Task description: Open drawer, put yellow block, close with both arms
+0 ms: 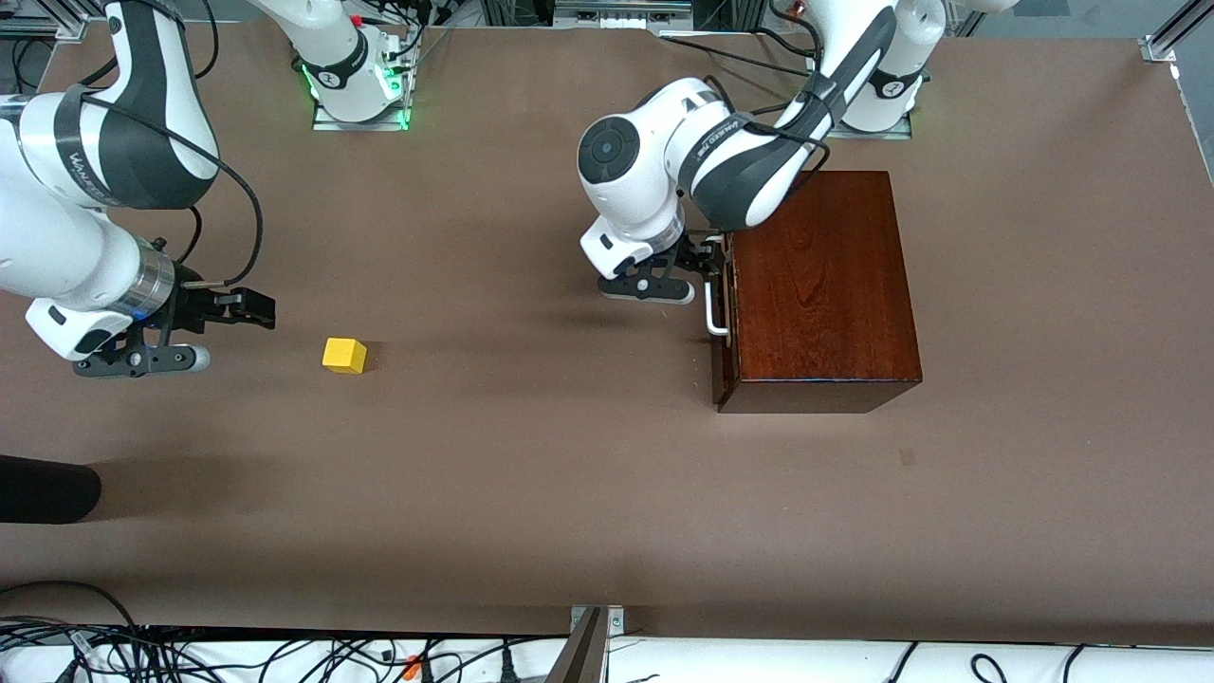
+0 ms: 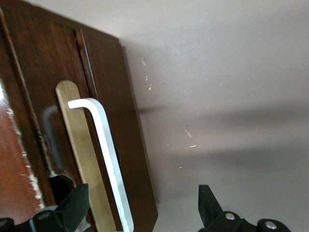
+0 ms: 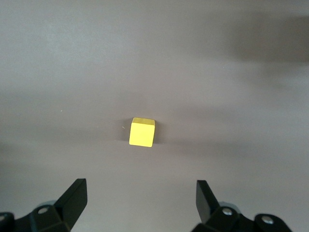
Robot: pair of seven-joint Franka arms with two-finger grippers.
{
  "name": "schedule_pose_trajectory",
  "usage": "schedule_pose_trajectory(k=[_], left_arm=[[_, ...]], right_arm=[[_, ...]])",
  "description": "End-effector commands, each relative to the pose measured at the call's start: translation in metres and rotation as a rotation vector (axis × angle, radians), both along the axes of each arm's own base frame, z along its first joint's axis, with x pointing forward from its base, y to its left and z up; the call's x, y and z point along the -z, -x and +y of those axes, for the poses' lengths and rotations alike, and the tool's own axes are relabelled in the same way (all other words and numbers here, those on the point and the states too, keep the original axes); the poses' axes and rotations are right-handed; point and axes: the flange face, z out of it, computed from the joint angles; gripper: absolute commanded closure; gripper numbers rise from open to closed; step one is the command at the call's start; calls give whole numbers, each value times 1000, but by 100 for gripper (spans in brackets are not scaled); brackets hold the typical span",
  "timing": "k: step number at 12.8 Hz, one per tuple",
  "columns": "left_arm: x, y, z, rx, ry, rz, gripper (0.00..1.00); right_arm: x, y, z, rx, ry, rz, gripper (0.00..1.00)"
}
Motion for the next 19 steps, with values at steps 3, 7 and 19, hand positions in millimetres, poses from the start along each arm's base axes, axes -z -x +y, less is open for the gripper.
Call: schedule_pose_trajectory(k=[3, 7, 19], left_arm=[[27, 2, -1, -57, -43, -33, 0], [46, 1, 0, -39, -73, -36, 0], [74, 11, -19, -129, -51, -73, 0]], right_arm=[[-1, 3, -3, 3, -10, 4, 0], [4, 2, -4, 6, -13, 4, 0], [131, -8, 4, 27, -22, -18, 0]])
